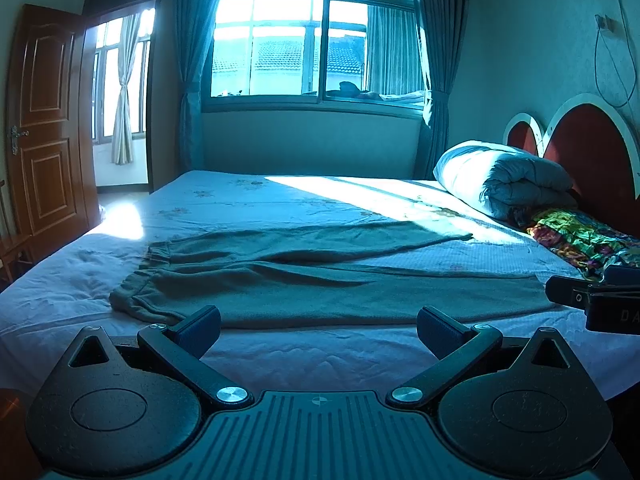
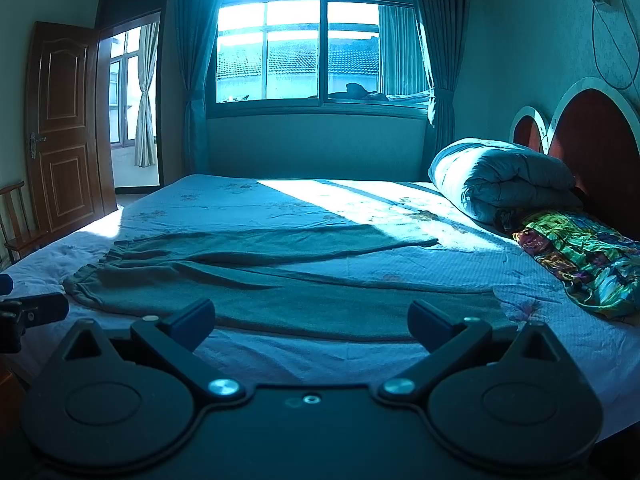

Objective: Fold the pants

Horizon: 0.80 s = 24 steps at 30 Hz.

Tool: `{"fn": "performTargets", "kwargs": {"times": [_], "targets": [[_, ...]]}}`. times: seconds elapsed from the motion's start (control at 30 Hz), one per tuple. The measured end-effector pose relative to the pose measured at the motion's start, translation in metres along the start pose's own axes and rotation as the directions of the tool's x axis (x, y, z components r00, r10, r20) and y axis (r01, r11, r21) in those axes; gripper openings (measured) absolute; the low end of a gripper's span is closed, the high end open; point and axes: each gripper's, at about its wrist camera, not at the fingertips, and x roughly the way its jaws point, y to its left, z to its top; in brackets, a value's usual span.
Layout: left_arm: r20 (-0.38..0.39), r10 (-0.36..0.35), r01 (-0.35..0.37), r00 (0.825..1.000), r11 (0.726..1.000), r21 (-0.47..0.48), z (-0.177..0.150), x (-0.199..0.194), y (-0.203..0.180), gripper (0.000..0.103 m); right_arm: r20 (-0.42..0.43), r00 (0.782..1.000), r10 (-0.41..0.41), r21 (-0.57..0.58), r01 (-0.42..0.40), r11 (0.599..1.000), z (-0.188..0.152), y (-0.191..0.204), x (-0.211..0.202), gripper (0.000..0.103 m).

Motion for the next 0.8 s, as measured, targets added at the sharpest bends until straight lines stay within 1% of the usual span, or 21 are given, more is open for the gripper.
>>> {"fn": "performTargets", "kwargs": {"times": [0.8], "targets": [[-0.008, 0.003, -0.003, 1.000, 1.000, 0.008, 0.0005, -0.0014, -0.0016, 0.103, -0.002, 1.000, -0.001, 0.006, 0.001, 1.000, 0.0000, 0.0014, 0.0004, 0.097]]}}
